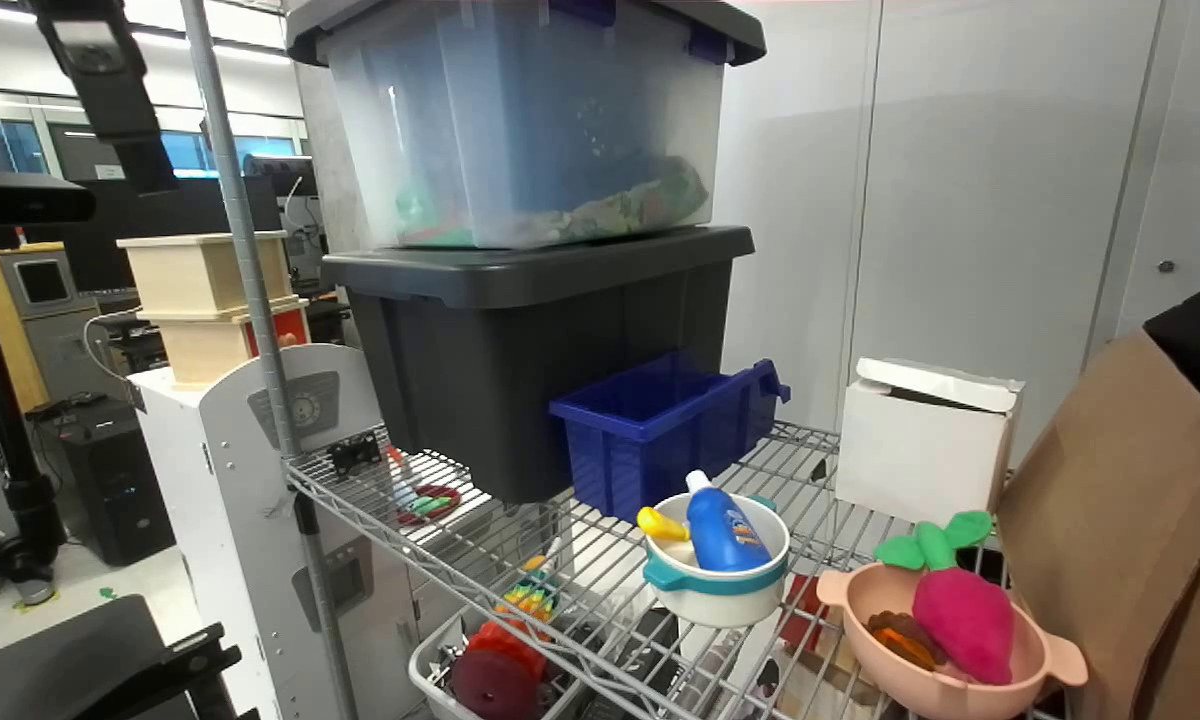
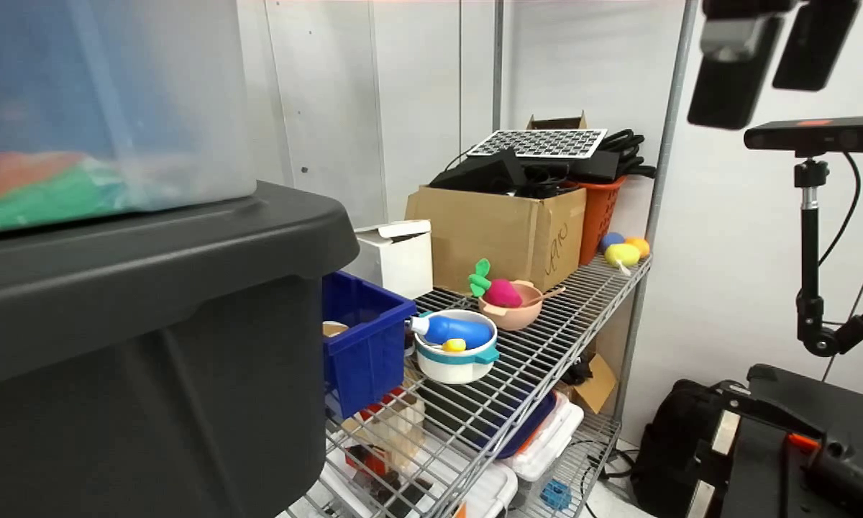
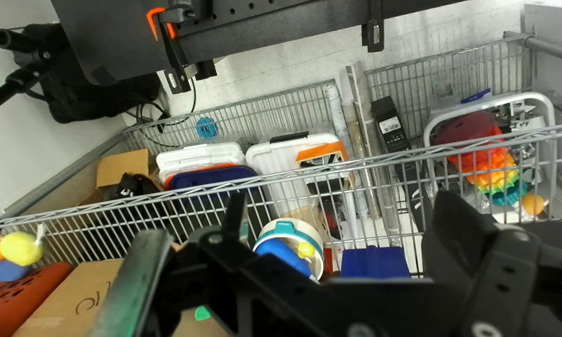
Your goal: Remove the spoon from the bowl
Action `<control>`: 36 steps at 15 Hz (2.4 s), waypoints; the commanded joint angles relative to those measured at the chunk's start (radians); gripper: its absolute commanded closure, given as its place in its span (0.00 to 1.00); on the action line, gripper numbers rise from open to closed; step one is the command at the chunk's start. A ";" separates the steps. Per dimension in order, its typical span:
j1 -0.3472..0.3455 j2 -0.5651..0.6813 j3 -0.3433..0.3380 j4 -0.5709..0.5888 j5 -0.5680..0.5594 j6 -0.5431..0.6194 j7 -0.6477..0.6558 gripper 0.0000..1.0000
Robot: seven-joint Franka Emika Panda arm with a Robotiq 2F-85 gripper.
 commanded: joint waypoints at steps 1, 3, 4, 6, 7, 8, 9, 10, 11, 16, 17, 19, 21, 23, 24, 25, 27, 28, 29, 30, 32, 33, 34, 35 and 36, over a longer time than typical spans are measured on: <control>0.005 0.114 -0.042 0.037 -0.028 0.051 -0.023 0.00; -0.005 0.183 -0.066 0.057 -0.043 0.085 -0.046 0.00; -0.009 0.218 -0.087 0.071 -0.051 0.101 -0.064 0.00; -0.019 0.268 -0.124 0.095 -0.071 0.117 -0.084 0.00; -0.024 0.287 -0.146 0.108 -0.074 0.117 -0.096 0.00; -0.028 0.304 -0.165 0.119 -0.078 0.116 -0.103 0.00; -0.033 0.317 -0.185 0.131 -0.085 0.109 -0.109 0.00; -0.041 0.333 -0.199 0.147 -0.097 0.085 -0.096 0.00; -0.052 0.341 -0.214 0.156 -0.119 0.082 -0.084 0.00; -0.050 0.381 -0.279 0.189 -0.103 0.088 -0.141 0.00; -0.041 0.385 -0.290 0.192 -0.075 0.091 -0.184 0.00; -0.034 0.396 -0.300 0.199 -0.055 0.094 -0.235 0.00; -0.029 0.421 -0.308 0.212 -0.039 0.088 -0.296 0.00; -0.023 0.439 -0.312 0.213 -0.022 0.096 -0.357 0.00; -0.021 0.446 -0.313 0.211 -0.025 0.099 -0.381 0.00; -0.018 0.452 -0.314 0.207 -0.030 0.107 -0.412 0.00; -0.012 0.462 -0.317 0.214 -0.010 0.086 -0.441 0.00; -0.016 0.445 -0.313 0.188 -0.035 0.109 -0.394 0.00; -0.014 0.451 -0.314 0.189 -0.030 0.109 -0.405 0.00; -0.012 0.455 -0.314 0.191 -0.029 0.109 -0.409 0.00; -0.012 0.457 -0.315 0.194 -0.029 0.109 -0.414 0.00; -0.012 0.457 -0.315 0.195 -0.029 0.108 -0.414 0.00; -0.012 0.457 -0.315 0.195 -0.029 0.108 -0.415 0.00; -0.010 0.472 -0.311 0.201 -0.041 0.119 -0.403 0.00; -0.008 0.499 -0.311 0.214 -0.036 0.130 -0.407 0.00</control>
